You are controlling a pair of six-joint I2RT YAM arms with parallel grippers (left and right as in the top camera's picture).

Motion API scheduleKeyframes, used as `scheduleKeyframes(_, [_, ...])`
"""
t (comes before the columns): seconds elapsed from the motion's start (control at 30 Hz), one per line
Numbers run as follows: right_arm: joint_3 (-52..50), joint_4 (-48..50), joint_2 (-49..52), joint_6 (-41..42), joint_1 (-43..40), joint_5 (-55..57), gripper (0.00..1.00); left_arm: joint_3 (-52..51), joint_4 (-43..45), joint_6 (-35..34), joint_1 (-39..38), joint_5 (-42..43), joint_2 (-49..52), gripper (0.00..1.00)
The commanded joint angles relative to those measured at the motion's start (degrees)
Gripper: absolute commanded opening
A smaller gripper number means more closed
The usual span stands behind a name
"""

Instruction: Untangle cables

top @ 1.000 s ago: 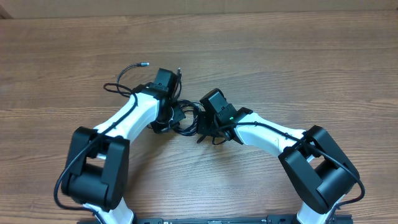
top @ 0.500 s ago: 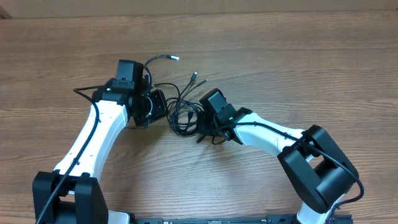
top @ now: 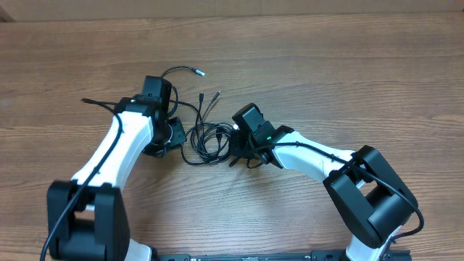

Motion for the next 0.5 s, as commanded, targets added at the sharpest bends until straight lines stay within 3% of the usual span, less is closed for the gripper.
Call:
scheduleKeyframes(0.0, [-0.50, -0.46, 2.27, -0.22, -0.04, 2.14, 0.08, -0.74, -1.11, 0.83, 0.20, -2.47, 4.61, 0.22])
scheduleKeyframes(0.13, [-0.50, -0.26, 2.27, -0.22, -0.04, 2.14, 0.07, -0.44, -1.07, 6.49, 0.31, 10.43, 7.13, 0.15])
scheduleKeyframes(0.27, [-0.50, -0.31, 2.27, -0.22, -0.04, 2.12, 0.08, 2.69, -1.53, 7.15, 0.28, 18.75, 6.62, 0.16])
scheduleKeyframes(0.37, [-0.31, -0.28, 2.23, -0.22, -0.04, 1.22, 0.08, 3.50, -0.39, 6.88, -0.26, 19.82, 6.62, 0.16])
scheduleKeyframes(0.47, [0.76, -0.33, 2.10, -2.12, -0.04, -2.21, 0.09, 3.48, -0.09, 2.67, -1.38, 14.82, 6.64, 0.18])
